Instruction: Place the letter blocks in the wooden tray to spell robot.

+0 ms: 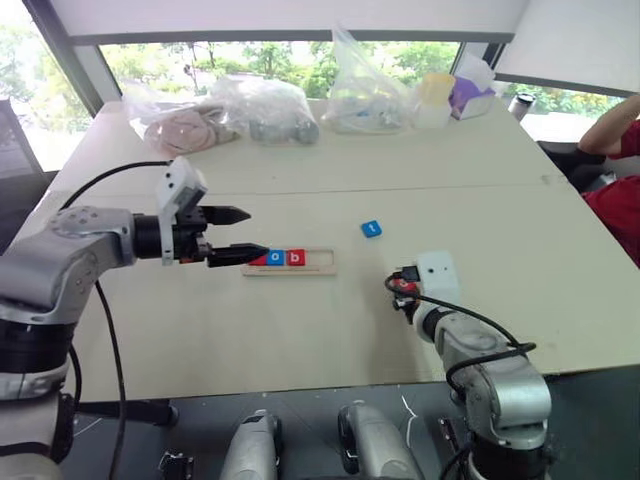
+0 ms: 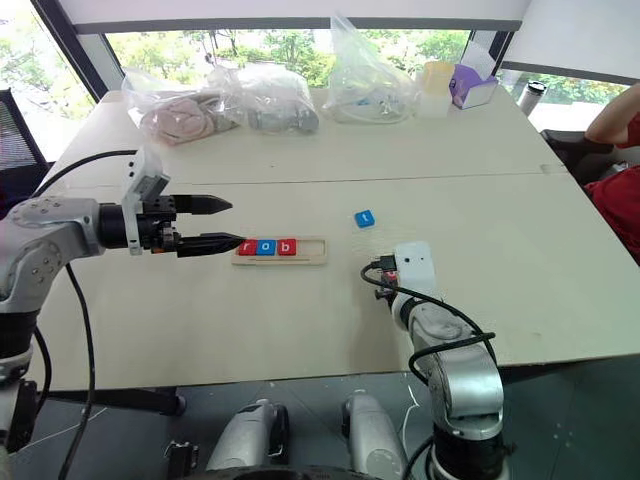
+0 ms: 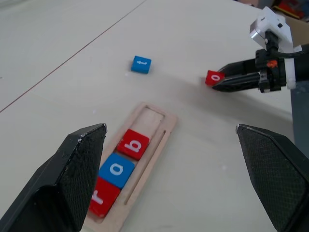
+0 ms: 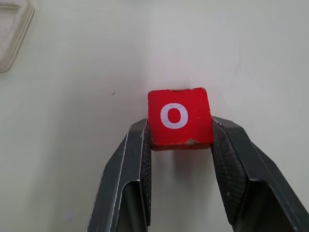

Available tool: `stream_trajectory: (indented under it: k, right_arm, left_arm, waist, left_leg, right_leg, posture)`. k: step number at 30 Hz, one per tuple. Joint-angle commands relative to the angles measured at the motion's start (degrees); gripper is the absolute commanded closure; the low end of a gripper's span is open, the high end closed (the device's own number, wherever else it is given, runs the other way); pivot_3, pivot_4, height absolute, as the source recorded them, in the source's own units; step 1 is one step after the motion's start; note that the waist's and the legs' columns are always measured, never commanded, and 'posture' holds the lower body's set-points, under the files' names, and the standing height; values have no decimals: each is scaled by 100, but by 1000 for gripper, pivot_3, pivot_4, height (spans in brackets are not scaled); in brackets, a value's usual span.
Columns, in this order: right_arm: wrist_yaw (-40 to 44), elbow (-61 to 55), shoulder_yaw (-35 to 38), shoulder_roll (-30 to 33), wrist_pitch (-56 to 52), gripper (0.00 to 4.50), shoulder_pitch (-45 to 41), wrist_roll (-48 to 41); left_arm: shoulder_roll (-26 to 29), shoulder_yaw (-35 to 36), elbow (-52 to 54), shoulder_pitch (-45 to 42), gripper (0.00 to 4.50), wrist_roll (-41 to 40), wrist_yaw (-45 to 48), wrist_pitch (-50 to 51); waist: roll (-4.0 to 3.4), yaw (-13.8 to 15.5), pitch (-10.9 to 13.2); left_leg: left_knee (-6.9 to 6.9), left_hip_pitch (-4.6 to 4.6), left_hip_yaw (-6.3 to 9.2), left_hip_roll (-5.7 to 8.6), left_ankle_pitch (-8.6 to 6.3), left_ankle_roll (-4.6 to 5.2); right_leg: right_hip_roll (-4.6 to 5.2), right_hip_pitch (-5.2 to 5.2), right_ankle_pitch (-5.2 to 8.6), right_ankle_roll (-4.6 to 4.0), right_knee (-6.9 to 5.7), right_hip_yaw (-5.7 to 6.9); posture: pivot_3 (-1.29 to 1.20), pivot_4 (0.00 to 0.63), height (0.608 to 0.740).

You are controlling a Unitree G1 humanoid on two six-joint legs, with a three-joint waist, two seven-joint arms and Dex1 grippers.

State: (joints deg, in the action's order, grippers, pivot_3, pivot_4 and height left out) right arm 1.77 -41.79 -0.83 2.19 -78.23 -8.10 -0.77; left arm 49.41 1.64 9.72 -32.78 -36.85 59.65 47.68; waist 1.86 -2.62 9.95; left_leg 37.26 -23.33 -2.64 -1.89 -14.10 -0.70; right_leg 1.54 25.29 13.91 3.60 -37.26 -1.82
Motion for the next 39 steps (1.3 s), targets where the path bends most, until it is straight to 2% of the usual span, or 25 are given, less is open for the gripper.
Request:
stream_trajectory:
  k: [1, 4, 8, 11, 14, 15, 17, 19, 21, 23, 25, 27, 33, 36, 39]
  right_arm:
    - [-236, -180, -218, -120, -233, 3343, -194, 85]
    - [-372, 146, -492, -81, -201, 3343, -94, 162]
    - [-438, 458, -498, -348, -48, 3343, -132, 130]
    - [-459, 538, -365, -517, -43, 1741, -87, 121]
    - [-243, 166, -316, -161, 51, 357, -103, 53]
    - [-90, 7, -233, 25, 237, 57, -156, -4]
    - [528, -269, -258, 757, 648, 57, -261, -212]
    - [1766, -422, -49, 1742, 1328, 57, -293, -775]
    - [2855, -246, 382, 2462, 2081, 57, -272, -1327]
    - [3908, 246, 620, 3218, 2985, 57, -148, -1606]
    - [5008, 1219, 600, 4010, 4056, 57, -160, -1608]
    - [5705, 2122, 410, 4447, 4870, 57, -380, -1564]
    - [6862, 4423, -459, 4531, 6447, 57, -1507, -1120]
    - [7076, 5390, -843, 4270, 7011, 57, -2024, -825]
    - [7182, 6255, -1114, 3990, 7498, 57, -2393, -548]
  left_arm:
    - [26, -76, -72, -115, 0, 109, 160, -167]
    - [20, -128, -136, -154, 0, 174, 223, -210]
    - [65, -275, -249, -155, 0, 375, 361, -350]
    - [82, -273, -286, -148, 0, 428, 435, -379]
    - [102, -225, -305, -203, 0, 375, 520, -293]
    - [115, -231, -321, -227, 0, 360, 565, -272]
    - [175, -288, -370, -273, 0, 376, 728, -279]
    - [281, -403, -394, -319, 0, 418, 1005, -325]
    - [398, -505, -387, -358, 0, 405, 1305, -348]
    - [533, -579, -288, -368, 0, 337, 1620, -347]
    - [655, -654, -142, -390, 0, 390, 1819, -430]
    - [776, -700, 17, -416, 0, 467, 1939, -531]
    - [1214, -545, 758, -313, 0, 212, 2261, -410]
    - [1363, -453, 1088, -263, 0, 83, 2254, -341]
    - [1273, -261, 1321, -337, 0, -220, 1955, -39]
  waist:
    - [0, 2, 0]
    - [0, 9, 0]
    - [5, 8, -3]
    - [10, -7, -6]
    - [10, -3, -6]
    - [10, -1, -6]
    - [5, 6, -1]
    - [4, 8, 1]
    - [6, 14, 2]
    - [8, 17, 3]
    - [14, 20, 6]
    - [19, 21, 10]
    - [17, 4, 15]
    - [15, 12, 16]
    - [15, 22, 17]
  left_leg:
    - [-1, 0, 0, 0, 0, 0]
    - [-1, -3, 0, 0, 0, 0]
    - [-2, -7, -1, 1, 0, 0]
    - [1, -2, -4, -1, 0, 0]
    - [0, -1, -1, -4, 0, 0]
    - [-1, -1, -1, -4, 0, 0]
    - [-1, -6, -1, -1, 0, 0]
    - [-2, -9, -4, 3, 0, 0]
    - [-4, -9, -6, 6, 0, 1]
    - [-5, -8, -5, 8, -1, 2]
    - [-6, -7, -10, 7, -1, 2]
    - [-4, -5, -13, 8, -1, 2]
    - [0, 1, -14, 3, -1, 2]
    - [-2, -1, -13, 3, -1, 2]
    - [1, -4, -12, 3, -1, 3]
  right_leg:
    - [-1, 1, 0, -1, 0, 0]
    - [1, 1, 2, -2, 2, 0]
    - [8, -2, 4, 3, 13, 0]
    - [9, -6, 2, 2, 13, -2]
    - [6, -5, 2, 1, 11, -1]
    - [6, -5, 2, 1, 11, -1]
    - [5, -1, 2, 1, 11, -1]
    - [9, 0, 3, 4, 15, -1]
    - [12, -4, 6, 9, 22, -2]
    - [7, -10, 9, 15, 27, 2]
    - [4, -12, 13, 19, 27, 7]
    - [5, -16, 14, 18, 29, 10]
    - [-7, -15, 12, 14, 19, 7]
    - [-8, -11, 4, 4, 16, 8]
    - [-7, -11, 2, 11, 15, 8]
  posture:
    - [0, 150, 740]
    - [0, 150, 740]
    - [0, 150, 740]
    - [0, 150, 740]
    - [0, 150, 740]
    - [0, 150, 740]
    - [0, 150, 740]
    - [0, 150, 740]
    - [0, 150, 740]
    - [0, 150, 740]
    - [0, 150, 740]
    - [0, 150, 740]
    - [0, 150, 740]
    - [0, 150, 740]
    - [0, 150, 740]
